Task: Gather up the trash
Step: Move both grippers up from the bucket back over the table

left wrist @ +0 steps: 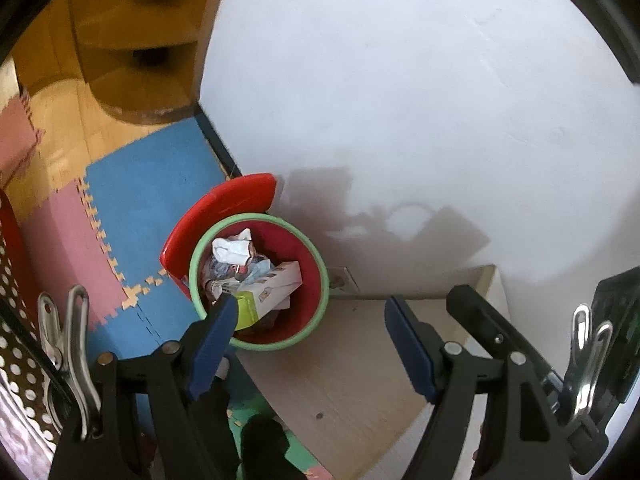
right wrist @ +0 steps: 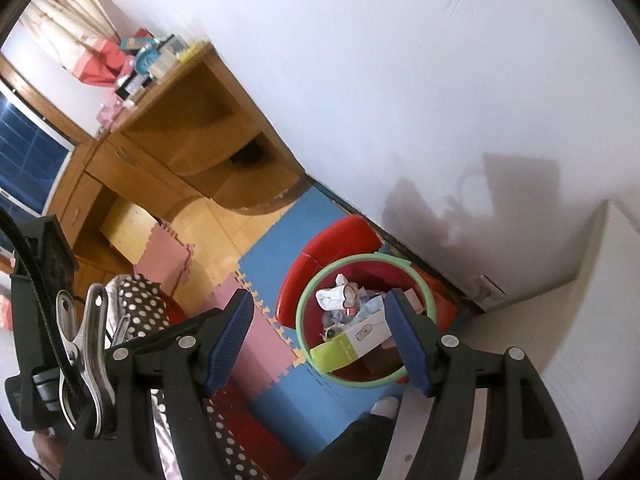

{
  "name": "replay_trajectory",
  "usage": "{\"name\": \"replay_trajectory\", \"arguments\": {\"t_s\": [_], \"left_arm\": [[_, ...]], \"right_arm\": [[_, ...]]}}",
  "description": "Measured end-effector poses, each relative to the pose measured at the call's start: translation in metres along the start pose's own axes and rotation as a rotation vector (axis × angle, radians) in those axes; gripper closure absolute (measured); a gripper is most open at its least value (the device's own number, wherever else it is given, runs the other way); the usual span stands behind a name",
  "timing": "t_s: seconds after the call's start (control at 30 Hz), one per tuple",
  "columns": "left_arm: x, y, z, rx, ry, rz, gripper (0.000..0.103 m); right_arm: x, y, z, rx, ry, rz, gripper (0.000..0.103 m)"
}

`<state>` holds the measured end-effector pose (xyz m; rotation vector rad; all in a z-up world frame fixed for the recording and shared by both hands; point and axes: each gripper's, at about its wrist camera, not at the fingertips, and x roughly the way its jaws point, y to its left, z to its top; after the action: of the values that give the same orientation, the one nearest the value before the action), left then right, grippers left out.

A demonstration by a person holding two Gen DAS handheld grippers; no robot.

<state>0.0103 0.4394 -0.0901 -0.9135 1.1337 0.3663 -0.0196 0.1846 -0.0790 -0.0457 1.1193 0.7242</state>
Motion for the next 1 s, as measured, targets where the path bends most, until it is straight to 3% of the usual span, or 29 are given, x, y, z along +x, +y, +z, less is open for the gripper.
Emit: {"name": "replay_trajectory", "arguments": {"t_s": [0.33,0.67,0.8,1.0], "left_arm": [[-0.049,-0.061,-0.027,0.135,-0.141,0.060,0.024],[-0.065,-0.103,-0.058,0.296,-0.214,0.199,0.024],[-0.054,-0.124,-0.068,0.377,-0.227,0.237,0.024],[-0.043,-0.161,-0.084,0.450,-0.254,0.253,0.024]], "right_arm": [[-0.091,-0.011,-0.025,0.044,-0.100,0.087,0.034],[-0.155,-0.036,-0.063,0.028,-0.190,0.229,0.034],[-0.176,-0.057,-0.077,0.013,-0.211,0.230,0.033],[-0.204,-0.093,-0.097,-0.008,-0.260,0.154,0.034]]}}
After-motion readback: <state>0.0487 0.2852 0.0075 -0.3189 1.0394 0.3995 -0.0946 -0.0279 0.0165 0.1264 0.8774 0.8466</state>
